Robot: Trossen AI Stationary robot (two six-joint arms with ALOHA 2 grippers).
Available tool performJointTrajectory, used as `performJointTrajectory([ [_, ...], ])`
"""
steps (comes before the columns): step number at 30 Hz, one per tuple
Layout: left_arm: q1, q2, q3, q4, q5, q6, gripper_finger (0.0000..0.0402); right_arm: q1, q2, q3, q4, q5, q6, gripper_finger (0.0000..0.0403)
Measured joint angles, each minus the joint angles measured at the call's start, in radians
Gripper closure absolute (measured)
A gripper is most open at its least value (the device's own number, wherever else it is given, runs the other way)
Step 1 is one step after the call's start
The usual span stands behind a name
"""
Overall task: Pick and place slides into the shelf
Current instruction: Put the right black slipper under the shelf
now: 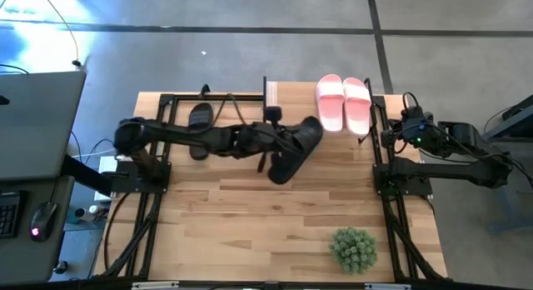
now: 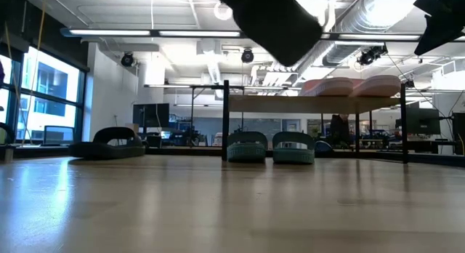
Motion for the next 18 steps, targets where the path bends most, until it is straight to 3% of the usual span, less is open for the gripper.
performJointTrajectory([
  [18, 0.043, 0.352, 0.421, -0.160, 0.151, 0.039, 0.0401, 0.000, -0.002, 0.000, 0.000, 0.010, -0.001, 0.0402],
])
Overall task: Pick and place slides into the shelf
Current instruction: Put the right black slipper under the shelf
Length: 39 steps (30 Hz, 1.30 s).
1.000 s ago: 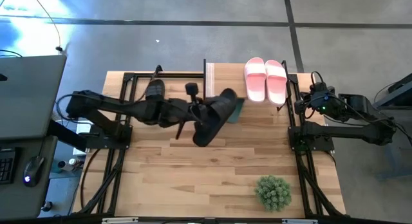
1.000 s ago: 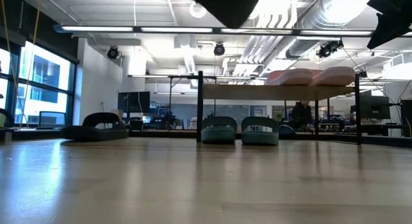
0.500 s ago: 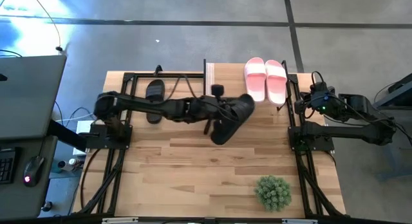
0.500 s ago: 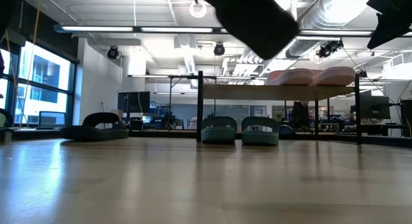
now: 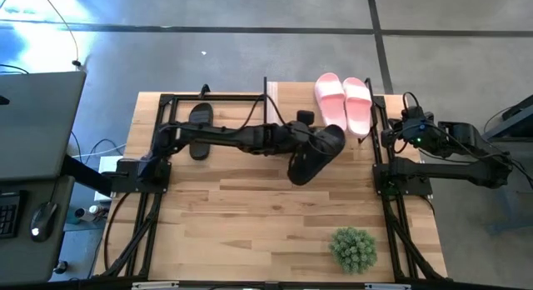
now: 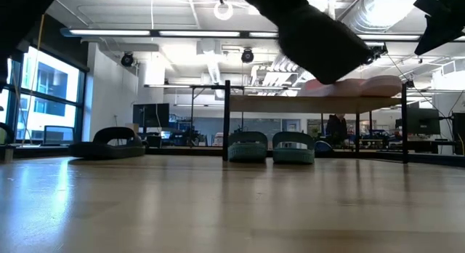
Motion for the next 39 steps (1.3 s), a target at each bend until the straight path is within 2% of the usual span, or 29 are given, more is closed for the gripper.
performJointTrajectory([
  [5, 0.000, 0.034, 0.030, -0.017, 0.052, -0.001, 0.0401, 0.000, 0.000, 0.000, 0.000, -0.001, 0.001, 0.0402],
  [12, -0.017, 0.059, 0.031, -0.021, 0.071, -0.022, 0.0401, 0.000, 0.000, 0.000, 0.000, -0.002, 0.000, 0.0402],
  [17, -0.074, 0.079, 0.029, -0.018, -0.024, 0.033, 0.0401, 0.000, 0.000, 0.000, 0.000, -0.004, -0.018, 0.0402],
  [24, -0.131, 0.079, 0.029, -0.054, 0.023, 0.042, 0.0401, 0.000, 0.000, 0.000, 0.000, -0.011, -0.025, 0.0402],
  [31, -0.107, 0.121, 0.029, -0.002, 0.029, 0.014, 0.0401, 0.000, 0.000, 0.000, 0.000, -0.020, -0.018, 0.0402],
  [36, -0.078, 0.185, 0.043, 0.032, -0.062, 0.019, 0.0401, 0.000, 0.001, 0.000, 0.000, -0.024, 0.003, 0.0402],
  [39, -0.070, 0.223, 0.093, 0.014, -0.072, 0.020, 0.0401, 0.000, 0.001, 0.000, 0.000, -0.023, 0.008, 0.0402],
])
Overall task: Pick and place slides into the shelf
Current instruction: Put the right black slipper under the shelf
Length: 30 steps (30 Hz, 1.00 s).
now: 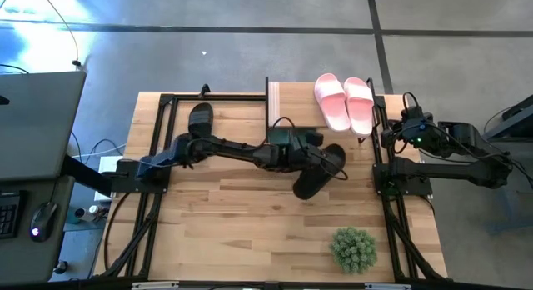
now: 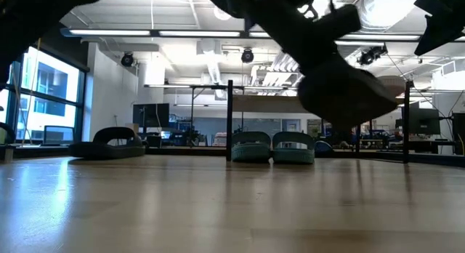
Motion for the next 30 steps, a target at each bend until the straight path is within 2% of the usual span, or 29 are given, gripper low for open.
performJointTrajectory([
  [17, 0.016, 0.191, 0.220, -0.060, 0.049, 0.064, 0.0401, 0.000, 0.000, 0.000, 0.000, -0.017, 0.020, 0.0402],
  [30, 0.046, 0.196, 0.225, -0.092, 0.155, 0.078, 0.0401, 0.000, 0.000, 0.000, 0.000, -0.019, 0.020, 0.0402],
])
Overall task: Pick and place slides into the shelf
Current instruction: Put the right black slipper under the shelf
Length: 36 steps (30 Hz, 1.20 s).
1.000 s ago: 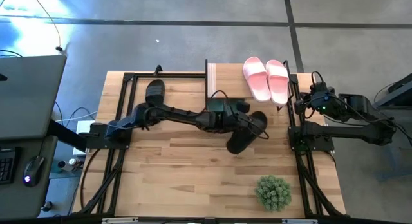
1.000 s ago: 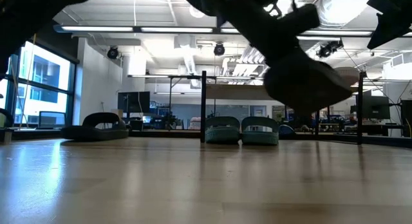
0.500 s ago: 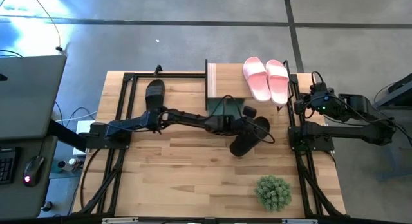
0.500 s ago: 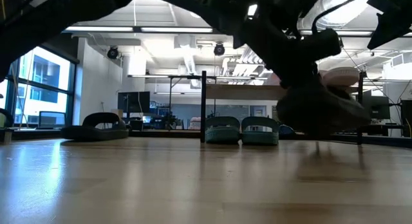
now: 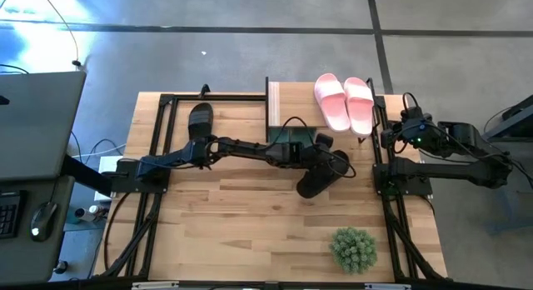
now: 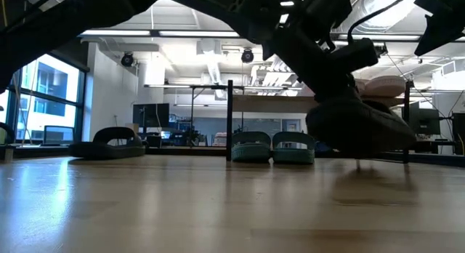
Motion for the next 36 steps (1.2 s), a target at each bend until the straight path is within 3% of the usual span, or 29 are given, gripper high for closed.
performJointTrajectory([
  [18, -0.003, 0.051, 0.001, 0.049, -0.078, 0.007, 0.0394, 0.000, 0.000, 0.000, 0.000, -0.009, -0.008, 0.0402],
  [23, -0.003, 0.051, 0.000, 0.049, -0.077, 0.006, 0.0353, 0.000, 0.000, 0.000, 0.000, -0.011, -0.008, 0.0402],
  [30, -0.021, 0.055, -0.002, 0.041, -0.074, 0.005, 0.0262, 0.000, 0.000, 0.000, 0.000, -0.016, -0.008, 0.0402],
  [36, -0.058, 0.045, -0.002, 0.019, -0.134, 0.005, 0.0194, 0.000, 0.000, 0.000, 0.000, -0.016, -0.008, 0.0402],
])
